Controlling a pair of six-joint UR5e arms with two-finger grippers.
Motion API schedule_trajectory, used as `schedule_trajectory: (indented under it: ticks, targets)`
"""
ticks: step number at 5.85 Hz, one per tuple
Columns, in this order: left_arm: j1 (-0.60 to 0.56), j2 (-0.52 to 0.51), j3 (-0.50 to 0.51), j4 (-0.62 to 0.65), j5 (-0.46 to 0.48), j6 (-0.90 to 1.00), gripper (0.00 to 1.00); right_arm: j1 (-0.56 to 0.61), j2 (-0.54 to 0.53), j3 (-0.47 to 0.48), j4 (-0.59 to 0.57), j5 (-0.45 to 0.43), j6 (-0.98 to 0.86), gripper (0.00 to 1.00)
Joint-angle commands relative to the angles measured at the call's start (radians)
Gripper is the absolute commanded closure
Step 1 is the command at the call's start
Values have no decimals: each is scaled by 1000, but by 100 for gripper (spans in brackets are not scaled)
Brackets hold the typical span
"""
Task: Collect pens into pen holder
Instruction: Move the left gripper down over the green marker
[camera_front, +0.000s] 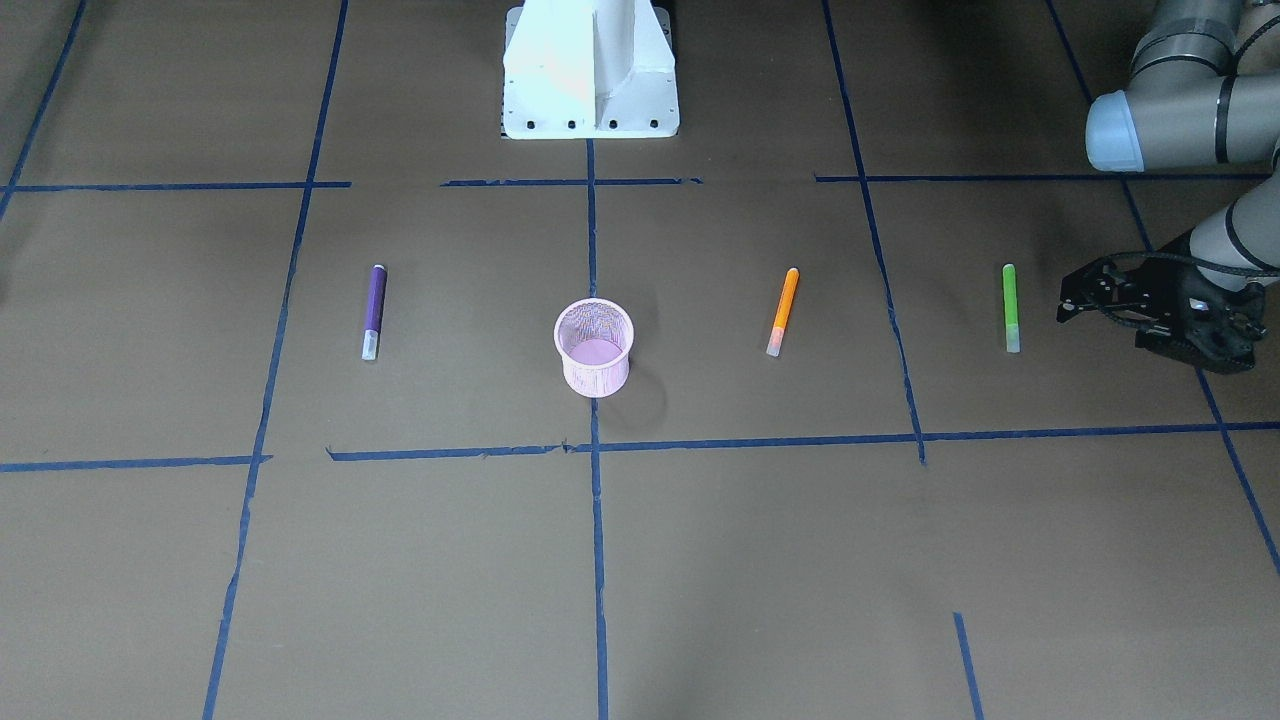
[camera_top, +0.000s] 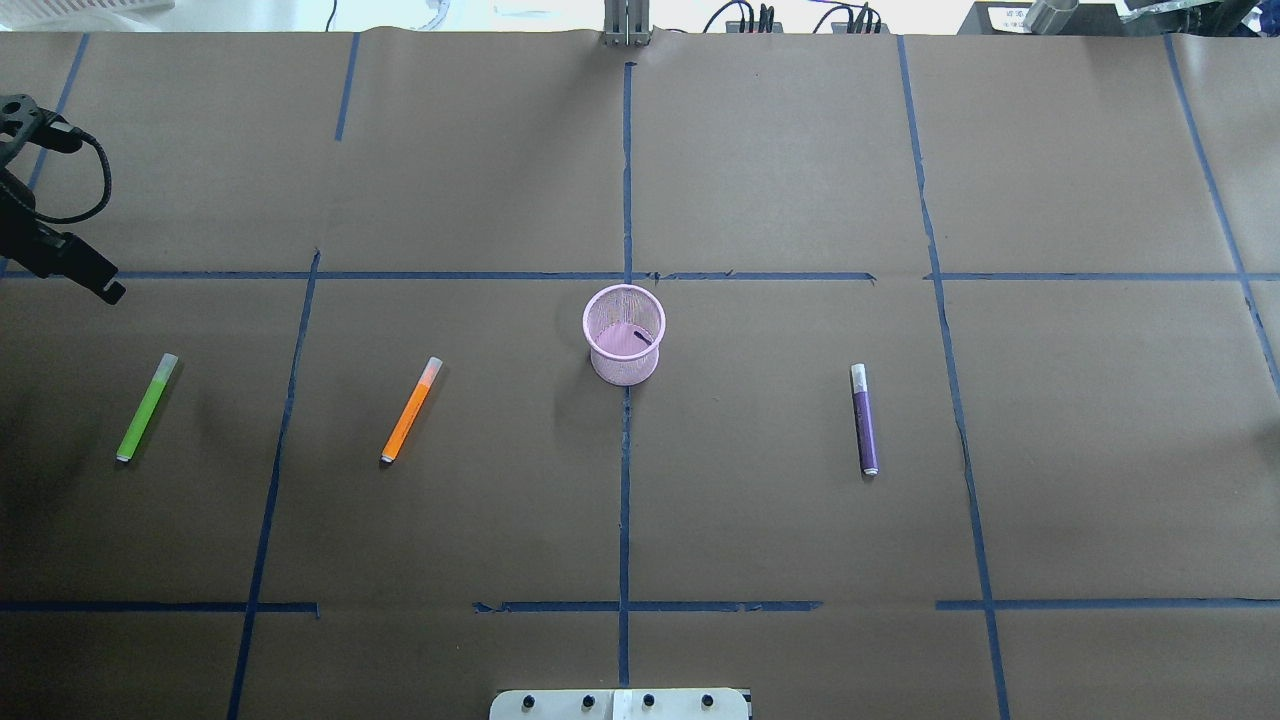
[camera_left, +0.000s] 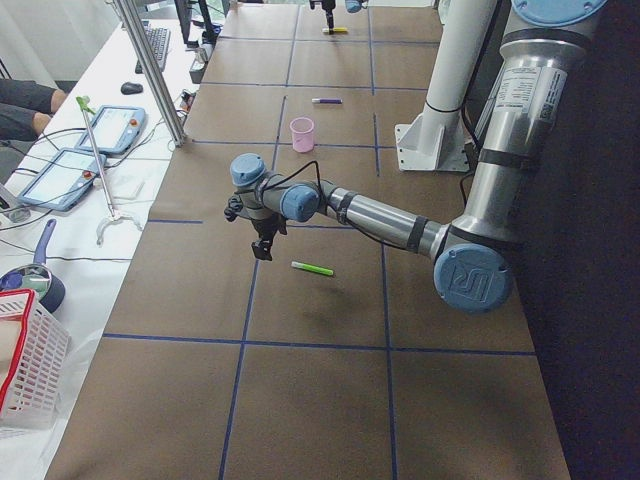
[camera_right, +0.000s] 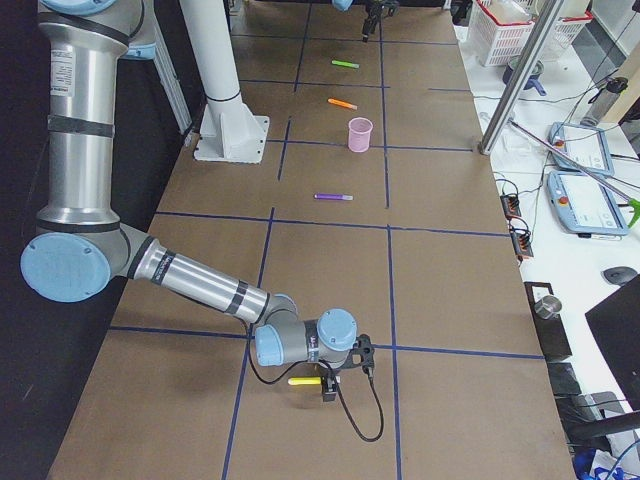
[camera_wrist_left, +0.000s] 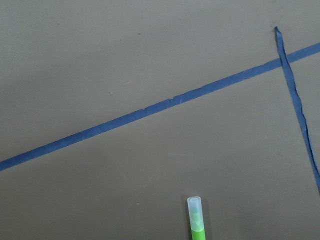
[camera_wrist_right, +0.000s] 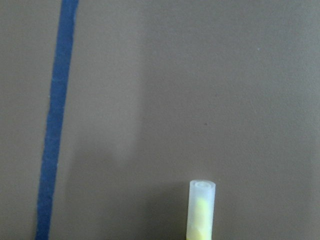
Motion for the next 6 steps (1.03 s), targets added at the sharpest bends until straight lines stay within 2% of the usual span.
schedule_trajectory:
  ticks: [1, 2, 4, 6]
  targets:
    - [19, 1, 10, 0, 0, -1, 0, 2, -12, 6, 3, 0, -5, 0]
    - [71, 1, 13, -14, 6, -60, 0, 0, -10, 3, 6, 0, 3, 0]
    - [94, 1, 176, -223, 15, -96, 0, 0, -8, 1, 4, 0, 7, 0]
    - [149, 1, 186, -262, 18, -156, 0, 0, -7, 1, 6, -2, 9, 0]
